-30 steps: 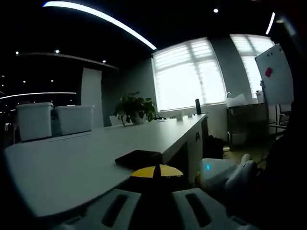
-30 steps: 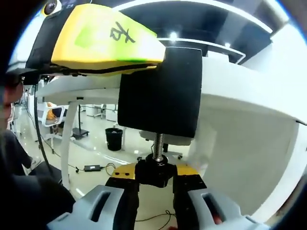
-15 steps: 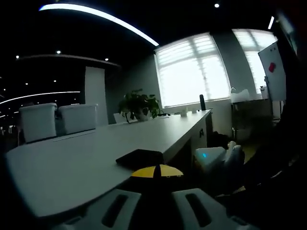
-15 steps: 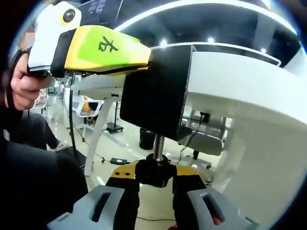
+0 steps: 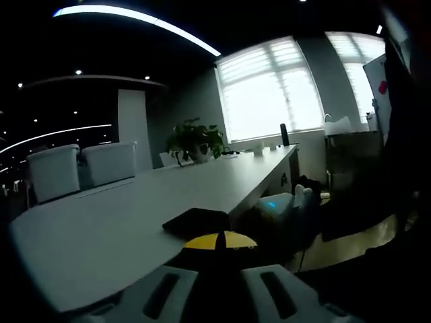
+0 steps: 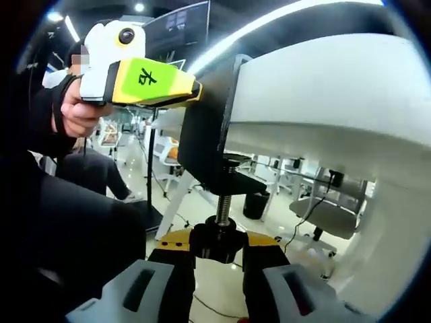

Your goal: Clamp the fixed fixture on the desktop, loosen the retaining clip, secure it to the edge of the desk, and tighten the retaining clip.

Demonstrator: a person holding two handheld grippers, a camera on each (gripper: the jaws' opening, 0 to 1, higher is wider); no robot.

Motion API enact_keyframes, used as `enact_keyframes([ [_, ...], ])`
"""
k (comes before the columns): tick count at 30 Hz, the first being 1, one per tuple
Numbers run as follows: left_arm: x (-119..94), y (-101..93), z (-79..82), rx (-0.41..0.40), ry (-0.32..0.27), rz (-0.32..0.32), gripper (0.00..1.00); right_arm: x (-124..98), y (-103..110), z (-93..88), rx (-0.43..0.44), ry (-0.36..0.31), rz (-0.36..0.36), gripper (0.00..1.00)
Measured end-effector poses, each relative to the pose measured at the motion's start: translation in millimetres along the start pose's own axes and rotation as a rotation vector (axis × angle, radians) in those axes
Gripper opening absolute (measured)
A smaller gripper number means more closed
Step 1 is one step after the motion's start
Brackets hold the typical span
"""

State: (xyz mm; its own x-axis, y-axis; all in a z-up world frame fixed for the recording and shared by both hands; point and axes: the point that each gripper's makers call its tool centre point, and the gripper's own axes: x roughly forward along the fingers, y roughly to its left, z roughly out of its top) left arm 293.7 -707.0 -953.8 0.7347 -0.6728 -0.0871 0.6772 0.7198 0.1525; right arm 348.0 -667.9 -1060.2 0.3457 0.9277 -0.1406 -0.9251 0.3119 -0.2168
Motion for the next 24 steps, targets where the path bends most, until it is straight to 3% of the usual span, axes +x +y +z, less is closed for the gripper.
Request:
enact_keyframes([
  [5, 0, -0.1, -0.1, -0.002, -0.002, -0.001, 0.01, 0, 2, 0.4, -0.049, -0.013, 0.045, 0.24],
  [12, 0, 0.2, 0.2, -0.023, -0.009, -0.004, 0.01, 1, 1, 0.3, -0.122, 0.029, -0.006, 0.26],
  [16, 2, 1.7, -0.1, -0.03, -0.014, -0.015, 0.01, -7, -10, -1.5, -0.043, 0.061, -0.153, 0.34],
  [24, 5, 1.2, 0.1, -0.03, -0.017, -0.044, 0.01, -31, -15, -8.9, 0.086, 0.123, -0.449, 0.41],
])
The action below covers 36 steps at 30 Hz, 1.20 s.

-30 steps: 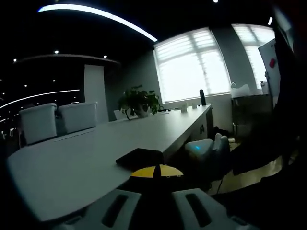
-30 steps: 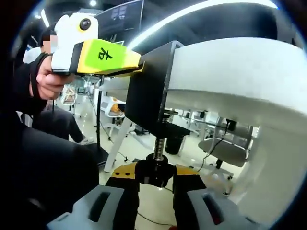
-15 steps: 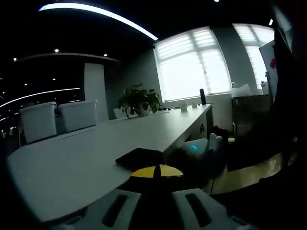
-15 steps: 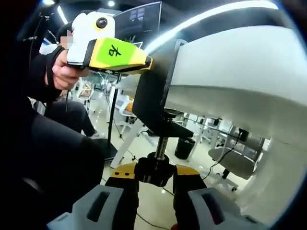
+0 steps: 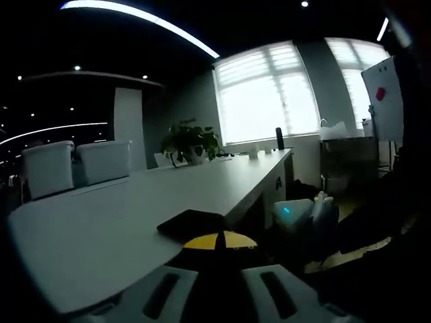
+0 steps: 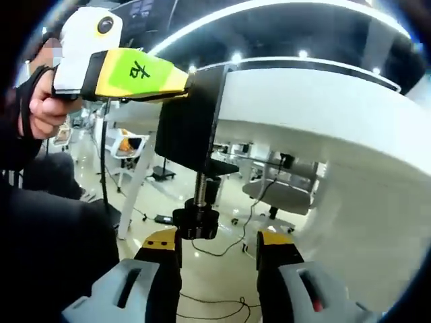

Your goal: Clamp the fixed fixture on the desktop, loosen the retaining clip, secure it to the edge of the desk, and tighten the retaining clip.

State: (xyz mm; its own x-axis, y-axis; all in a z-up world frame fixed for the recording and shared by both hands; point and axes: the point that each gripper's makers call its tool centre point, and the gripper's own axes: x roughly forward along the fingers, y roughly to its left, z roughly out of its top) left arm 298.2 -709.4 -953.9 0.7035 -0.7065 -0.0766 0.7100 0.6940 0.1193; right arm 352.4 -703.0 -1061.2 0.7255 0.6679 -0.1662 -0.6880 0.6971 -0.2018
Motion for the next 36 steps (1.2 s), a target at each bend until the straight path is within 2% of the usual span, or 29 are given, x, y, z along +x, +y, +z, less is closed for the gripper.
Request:
enact_keyframes([
  [2, 0, 5.9, -1.4, -0.001, -0.009, -0.007, 0.01, -3, 6, 7.5, 0.014, -0.033, -0.051, 0.39],
  [5, -2, 3.5, -0.8, -0.012, -0.024, -0.013, 0.01, -2, 10, 12.6, 0.049, -0.051, -0.132, 0.41],
  [10, -1, 3.7, -0.3, -0.025, -0.037, -0.026, 0.01, 1, 6, 19.6, 0.085, -0.056, -0.263, 0.45],
  [13, -3, -0.4, 1.1, -0.028, -0.044, -0.029, 0.01, 4, 5, 18.1, 0.119, -0.039, -0.306, 0.44],
  [16, -3, -1.1, 1.5, -0.036, -0.051, -0.032, 0.01, 6, 7, 20.3, 0.136, -0.045, -0.319, 0.43],
  [18, -1, 0.5, 1.1, -0.04, -0.055, -0.033, 0.01, 7, 10, 21.2, 0.114, -0.039, -0.328, 0.36],
  [19, 1, 3.5, 0.0, -0.043, -0.055, -0.034, 0.01, 6, 10, 21.3, 0.095, -0.035, -0.339, 0.28],
  [20, 3, 6.8, -1.1, -0.044, -0.057, -0.035, 0.01, 7, 6, 18.6, 0.096, -0.03, -0.361, 0.28],
  [24, 3, 3.9, -0.6, -0.047, -0.064, -0.036, 0.01, 7, 4, 19.4, 0.075, -0.046, -0.353, 0.27],
  [27, 2, 2.7, -1.0, -0.056, -0.067, -0.04, 0.01, 8, 4, 20.0, 0.066, -0.046, -0.32, 0.26],
  [32, 3, 1.3, -1.4, -0.054, -0.064, -0.036, 0.01, 8, 9, 21.5, 0.021, -0.065, -0.175, 0.26],
  [35, 1, -7.9, 2.0, -0.041, -0.056, -0.03, 0.01, 8, 12, 22.4, -0.004, -0.073, -0.071, 0.25],
  [36, 1, -9.9, 2.6, -0.036, -0.05, -0.028, 0.01, 11, 11, 21.7, 0.013, -0.078, -0.032, 0.25],
])
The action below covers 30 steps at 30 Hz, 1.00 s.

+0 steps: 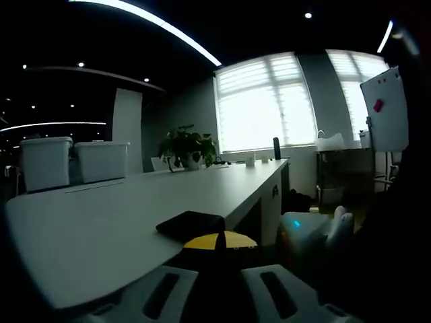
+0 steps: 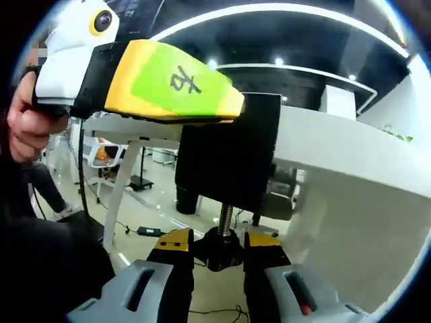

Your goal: Clamp the fixed fixture on the desktop, loosen the retaining clip, secure it to the edge of the desk, and tighten the retaining clip.

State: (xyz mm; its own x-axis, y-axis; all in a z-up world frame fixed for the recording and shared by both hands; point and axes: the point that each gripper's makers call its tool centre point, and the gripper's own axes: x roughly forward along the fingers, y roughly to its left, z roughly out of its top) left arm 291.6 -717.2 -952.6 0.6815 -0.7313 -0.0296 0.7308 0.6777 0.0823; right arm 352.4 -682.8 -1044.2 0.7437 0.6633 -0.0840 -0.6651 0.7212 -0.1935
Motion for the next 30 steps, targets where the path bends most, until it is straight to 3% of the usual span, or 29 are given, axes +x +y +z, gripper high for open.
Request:
enact_keyframes([
  [8, -2, 3.2, -2.1, 0.027, 0.024, 0.014, 0.01, 3, 8, 0.8, -0.037, -0.02, 0.227, 0.25],
  [17, -2, 5.1, -2.3, 0.033, 0.04, 0.024, 0.01, 5, 17, 1.6, -0.052, -0.063, 0.416, 0.26],
  [24, -2, 5.2, -2.3, 0.036, 0.049, 0.022, 0.01, 5, 18, 1.7, -0.049, -0.08, 0.441, 0.26],
  [30, -3, 5.9, -3.0, 0.009, 0.027, 0.024, 0.01, 1, 19, 1.5, -0.048, -0.074, 0.333, 0.28],
])
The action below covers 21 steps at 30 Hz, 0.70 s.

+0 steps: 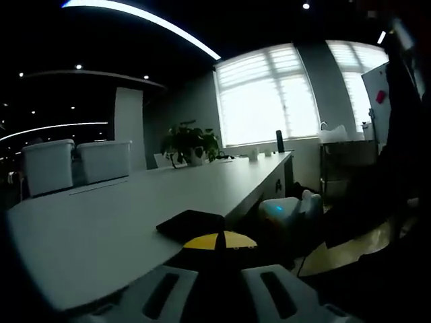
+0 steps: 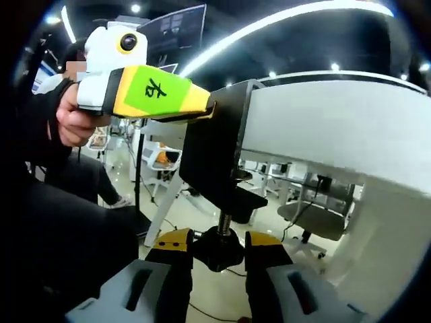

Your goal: Clamp the fixed fixture on the desktop, loosen the retaining clip, secure it to the edge of the desk, and tighten the retaining clip.

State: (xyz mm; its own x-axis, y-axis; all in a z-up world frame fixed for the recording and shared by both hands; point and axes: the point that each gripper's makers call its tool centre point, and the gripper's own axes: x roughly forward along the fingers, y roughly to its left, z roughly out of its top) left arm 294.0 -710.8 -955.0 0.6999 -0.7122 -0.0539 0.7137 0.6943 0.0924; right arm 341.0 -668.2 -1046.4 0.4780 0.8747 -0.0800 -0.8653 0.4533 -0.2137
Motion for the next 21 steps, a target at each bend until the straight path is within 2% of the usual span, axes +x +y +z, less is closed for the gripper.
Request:
enact_keyframes([
  [3, 1, -1.5, -5.3, 0.005, 0.019, -0.001, 0.01, -3, -7, -3.1, 0.047, 0.006, -0.081, 0.38],
  [7, 2, -1.6, -9.1, -0.018, 0.014, -0.008, 0.01, -7, -11, -9.1, 0.116, 0.006, -0.176, 0.51],
  [10, 3, -2.8, -9.4, -0.001, 0.023, -0.018, 0.01, -6, -10, -12.1, 0.135, 0.021, -0.273, 0.6],
  [11, 3, -2.8, -9.4, -0.001, 0.024, -0.02, 0.01, -5, -12, -13.4, 0.131, 0.026, -0.328, 0.62],
  [13, 4, -2.8, -9.3, -0.003, 0.023, -0.022, 0.01, -1, -12, -13.7, 0.102, 0.046, -0.363, 0.59],
  [15, 3, -2.7, -9.4, 0.0, 0.02, -0.023, 0.01, -3, -22, -3.6, 0.059, 0.015, -0.47, 0.55],
  [17, 3, -2.3, -9.4, -0.007, 0.015, -0.026, 0.01, -2, -20, 1.3, 0.136, -0.007, -0.508, 0.51],
  [19, 3, -2.2, -9.3, -0.007, 0.015, -0.029, 0.01, 3, -19, -0.8, 0.101, 0.009, -0.526, 0.51],
  [21, 4, -2.2, -9.4, -0.005, 0.017, -0.033, 0.01, 0, -23, -5.8, 0.118, 0.033, -0.583, 0.51],
])
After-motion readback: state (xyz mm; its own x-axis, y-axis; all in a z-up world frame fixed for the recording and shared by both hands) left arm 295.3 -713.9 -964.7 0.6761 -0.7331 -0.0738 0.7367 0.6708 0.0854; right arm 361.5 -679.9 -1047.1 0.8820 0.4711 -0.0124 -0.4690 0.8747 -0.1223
